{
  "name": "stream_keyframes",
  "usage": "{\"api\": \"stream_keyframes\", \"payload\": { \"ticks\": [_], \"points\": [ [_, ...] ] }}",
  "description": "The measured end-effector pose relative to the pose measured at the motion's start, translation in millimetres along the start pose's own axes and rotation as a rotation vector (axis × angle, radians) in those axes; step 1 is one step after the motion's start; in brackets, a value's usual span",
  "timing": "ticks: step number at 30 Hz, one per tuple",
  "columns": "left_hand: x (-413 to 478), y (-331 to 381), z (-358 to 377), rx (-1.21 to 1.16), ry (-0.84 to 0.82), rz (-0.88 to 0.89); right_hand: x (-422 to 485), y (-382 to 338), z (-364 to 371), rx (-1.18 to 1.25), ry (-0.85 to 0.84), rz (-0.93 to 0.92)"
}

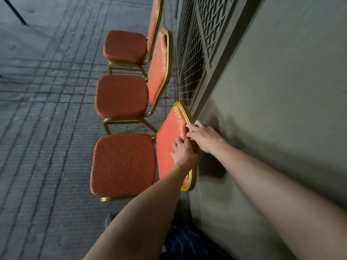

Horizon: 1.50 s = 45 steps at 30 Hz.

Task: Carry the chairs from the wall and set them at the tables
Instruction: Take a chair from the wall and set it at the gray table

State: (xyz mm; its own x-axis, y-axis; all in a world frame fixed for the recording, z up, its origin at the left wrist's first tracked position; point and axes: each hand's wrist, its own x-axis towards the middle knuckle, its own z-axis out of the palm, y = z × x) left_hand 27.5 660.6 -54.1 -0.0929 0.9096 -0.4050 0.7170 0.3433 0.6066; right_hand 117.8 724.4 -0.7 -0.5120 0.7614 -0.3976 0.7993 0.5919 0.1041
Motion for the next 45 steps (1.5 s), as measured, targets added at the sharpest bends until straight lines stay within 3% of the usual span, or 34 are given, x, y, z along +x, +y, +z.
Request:
{"api": "stream_keyframes", "payload": {
  "ticks": [8,17,23,32,40,45],
  "points": [
    [18.9,8.6,7.8,-0.027,0.028,-0.116,22.4,12.1,11.3,-0.210,0.064,-0.130],
    [5.6,-24.7,-65.5,-0.137,0.241,-0.148,76.8,-29.3,-30.7,-0.222,0.392,-0.348],
    [-19.2,-74.5,-142.5,-0.117,0.414,-0.131,126.1,-99.4,-83.5,-0.112,0.562,-0.464],
    [-52.1,-142.6,-244.3,-0.145,0.629,-0.239,167.4,-218.7,-146.4,0.053,0.583,-0.544],
    [-67.2,-218.3,-334.8,-0.073,0.721,-0.430,208.2,-329.4,-206.0,-0.019,0.564,-0.652],
    [-77.9,-272.6,-388.2,-0.147,0.761,-0.476,234.3,-392.7,-235.4,-0.143,0.586,-0.735]
  ]
}}
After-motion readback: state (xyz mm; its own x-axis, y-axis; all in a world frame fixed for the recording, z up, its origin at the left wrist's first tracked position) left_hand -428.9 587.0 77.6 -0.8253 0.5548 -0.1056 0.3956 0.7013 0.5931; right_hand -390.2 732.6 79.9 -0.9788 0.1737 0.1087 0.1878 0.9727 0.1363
